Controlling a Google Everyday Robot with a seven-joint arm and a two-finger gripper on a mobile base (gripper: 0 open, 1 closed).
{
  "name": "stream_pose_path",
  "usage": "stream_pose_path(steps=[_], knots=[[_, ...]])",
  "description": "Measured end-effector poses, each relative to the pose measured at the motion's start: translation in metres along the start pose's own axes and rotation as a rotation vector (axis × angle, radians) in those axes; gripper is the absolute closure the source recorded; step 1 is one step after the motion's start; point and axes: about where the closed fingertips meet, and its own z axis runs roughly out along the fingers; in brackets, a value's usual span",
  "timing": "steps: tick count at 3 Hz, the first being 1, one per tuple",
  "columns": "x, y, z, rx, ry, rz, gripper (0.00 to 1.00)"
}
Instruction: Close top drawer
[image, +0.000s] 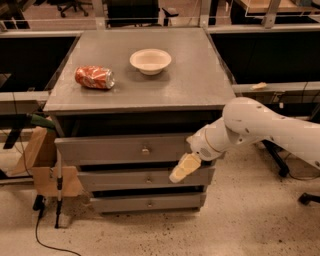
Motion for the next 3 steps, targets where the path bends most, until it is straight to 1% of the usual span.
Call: stream_pose_path(steps=[1,2,3], knots=[[-0.006,-0.020,0.003,0.026,0.003,0.012,0.00],[-0.009,-0.034,0.006,0.042,0.009,0.020,0.19],[-0.009,-0.033,0.006,0.042,0.010,0.021,0.42]])
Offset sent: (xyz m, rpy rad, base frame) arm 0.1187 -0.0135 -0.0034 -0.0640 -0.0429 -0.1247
